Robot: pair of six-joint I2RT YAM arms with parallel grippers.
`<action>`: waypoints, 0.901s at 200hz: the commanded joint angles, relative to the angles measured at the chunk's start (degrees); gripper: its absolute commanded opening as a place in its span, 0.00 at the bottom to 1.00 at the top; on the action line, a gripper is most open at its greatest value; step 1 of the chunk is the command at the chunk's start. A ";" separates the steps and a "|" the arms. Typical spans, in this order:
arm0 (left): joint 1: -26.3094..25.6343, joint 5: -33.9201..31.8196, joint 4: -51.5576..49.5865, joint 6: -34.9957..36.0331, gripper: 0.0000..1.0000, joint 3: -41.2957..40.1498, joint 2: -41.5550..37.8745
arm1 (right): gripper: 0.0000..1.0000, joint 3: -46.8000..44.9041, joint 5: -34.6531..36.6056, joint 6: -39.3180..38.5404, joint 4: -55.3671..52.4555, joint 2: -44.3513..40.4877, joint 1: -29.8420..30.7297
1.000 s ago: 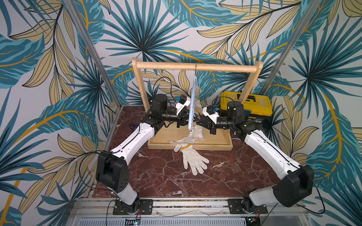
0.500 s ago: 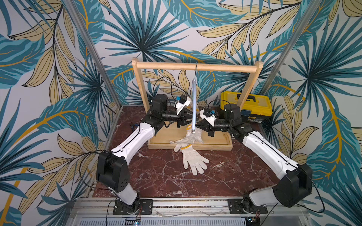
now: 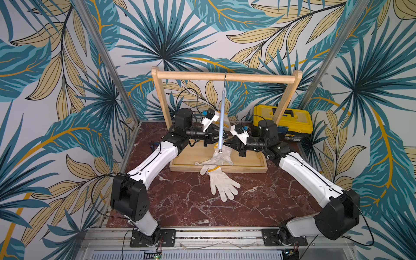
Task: Clip the gloves onto a hanger to dry
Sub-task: Clamp the glove onto the hanger.
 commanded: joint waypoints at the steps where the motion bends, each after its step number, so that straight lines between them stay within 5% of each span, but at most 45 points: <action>1: -0.56 0.62 -1.25 -0.33 0.00 0.41 0.35 | 0.00 -0.53 -1.07 2.30 2.82 -1.61 0.23; 180: -0.56 -4.04 -1.31 2.92 0.00 -3.52 -2.70 | 0.00 1.40 -3.25 9.62 3.75 -4.02 0.08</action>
